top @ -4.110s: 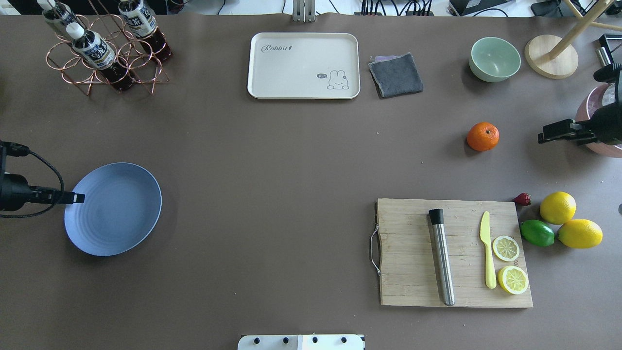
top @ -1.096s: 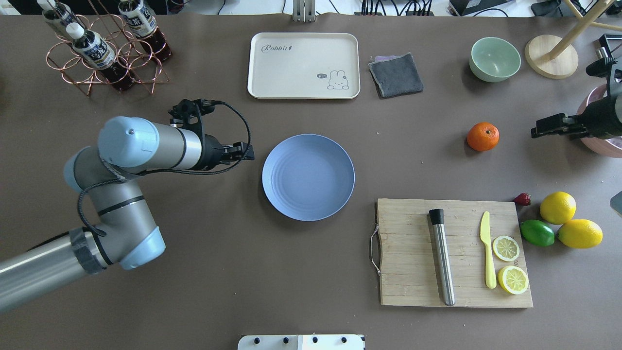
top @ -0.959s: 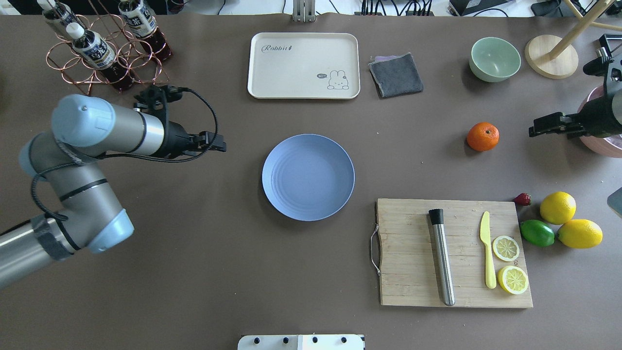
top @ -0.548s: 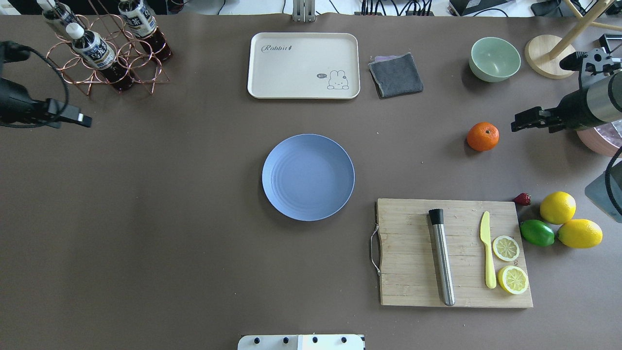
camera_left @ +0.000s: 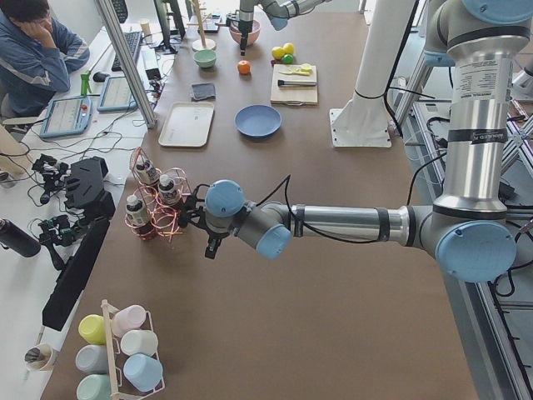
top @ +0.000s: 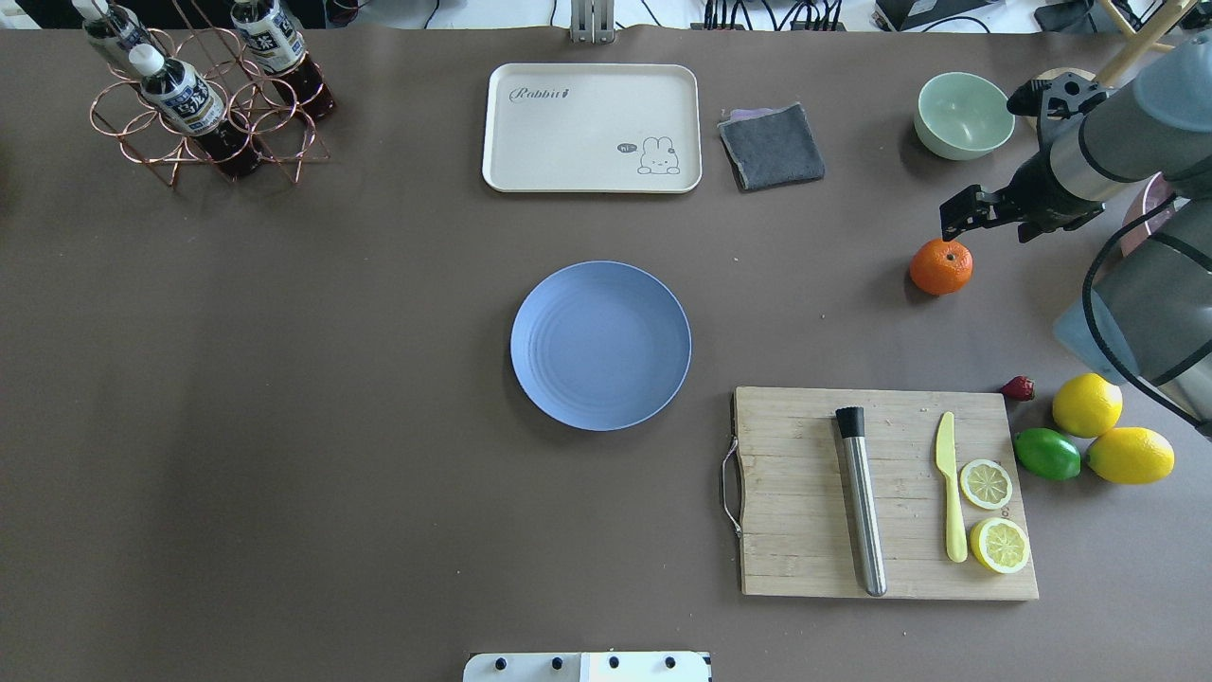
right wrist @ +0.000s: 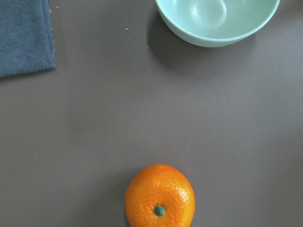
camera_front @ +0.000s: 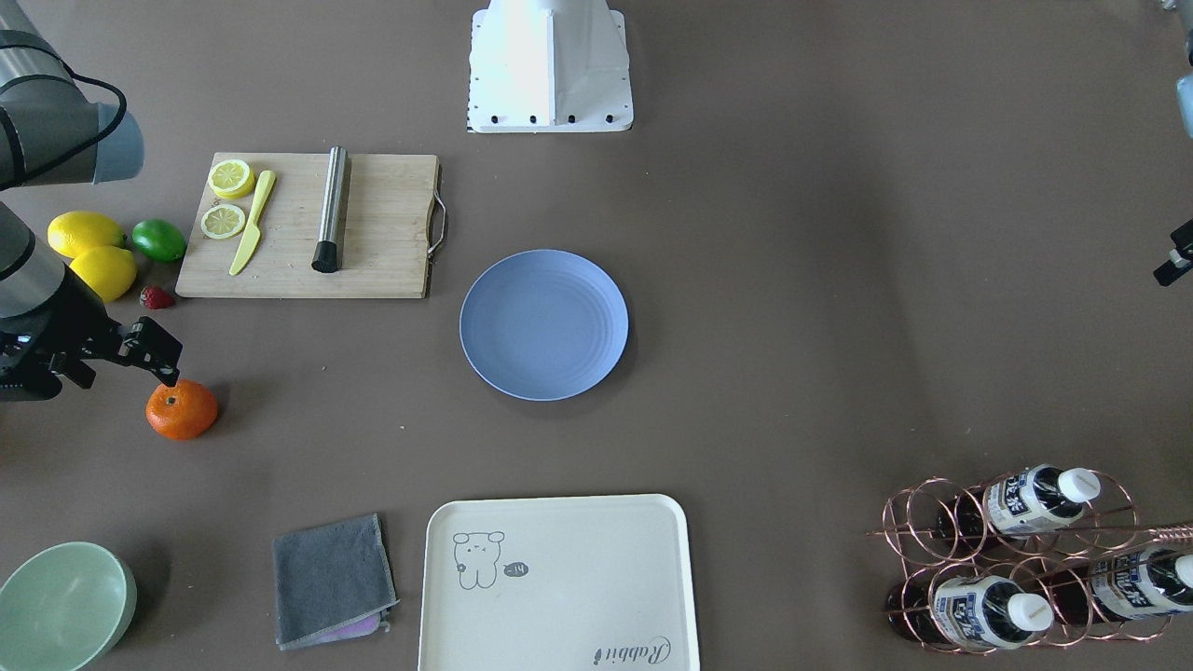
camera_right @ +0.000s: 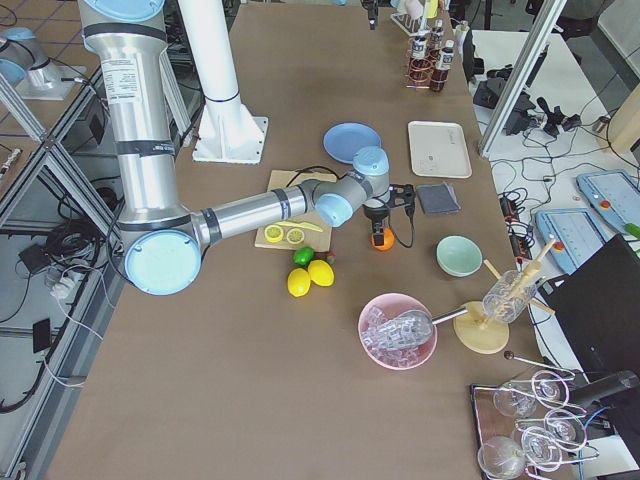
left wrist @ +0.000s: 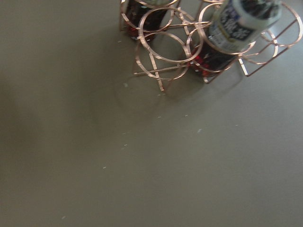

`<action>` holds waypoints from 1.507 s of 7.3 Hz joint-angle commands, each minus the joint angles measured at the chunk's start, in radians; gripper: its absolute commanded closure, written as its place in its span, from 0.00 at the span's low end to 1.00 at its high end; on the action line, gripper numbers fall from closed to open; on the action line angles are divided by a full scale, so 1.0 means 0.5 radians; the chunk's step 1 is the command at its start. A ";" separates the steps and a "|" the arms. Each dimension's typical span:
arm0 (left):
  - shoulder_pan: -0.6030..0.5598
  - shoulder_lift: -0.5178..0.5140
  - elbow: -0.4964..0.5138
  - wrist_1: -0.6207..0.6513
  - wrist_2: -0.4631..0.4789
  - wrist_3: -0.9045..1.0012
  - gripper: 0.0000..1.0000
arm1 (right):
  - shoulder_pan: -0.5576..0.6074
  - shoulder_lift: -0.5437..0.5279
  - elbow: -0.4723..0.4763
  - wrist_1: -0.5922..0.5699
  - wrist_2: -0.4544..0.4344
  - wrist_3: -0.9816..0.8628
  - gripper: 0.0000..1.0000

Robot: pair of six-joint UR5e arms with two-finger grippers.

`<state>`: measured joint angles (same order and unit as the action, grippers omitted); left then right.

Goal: Pick orange to plate
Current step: 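Lower the right gripper over the orange and close on it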

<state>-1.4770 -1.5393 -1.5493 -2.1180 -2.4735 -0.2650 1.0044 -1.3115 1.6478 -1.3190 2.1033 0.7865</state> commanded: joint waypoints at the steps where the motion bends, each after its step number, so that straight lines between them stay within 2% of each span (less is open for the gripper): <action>1: -0.034 0.069 0.128 0.076 0.004 0.198 0.02 | -0.030 0.153 -0.260 -0.010 -0.004 -0.122 0.00; 5: -0.022 0.072 0.117 0.100 -0.008 0.199 0.02 | -0.116 0.135 -0.289 0.006 -0.007 -0.113 0.00; 7: -0.025 0.069 0.113 0.100 -0.014 0.199 0.02 | -0.128 0.113 -0.325 0.076 -0.013 -0.113 0.00; 9: -0.025 0.075 0.113 0.100 -0.014 0.199 0.02 | -0.150 0.113 -0.466 0.284 -0.028 -0.104 0.00; 11: -0.025 0.078 0.113 0.100 -0.014 0.199 0.02 | -0.165 0.113 -0.482 0.306 -0.034 -0.100 0.05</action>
<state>-1.4894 -1.5016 -1.4925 -2.0678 -2.4804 -0.1657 0.9276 -1.2547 1.4154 -1.1798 2.0877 0.7352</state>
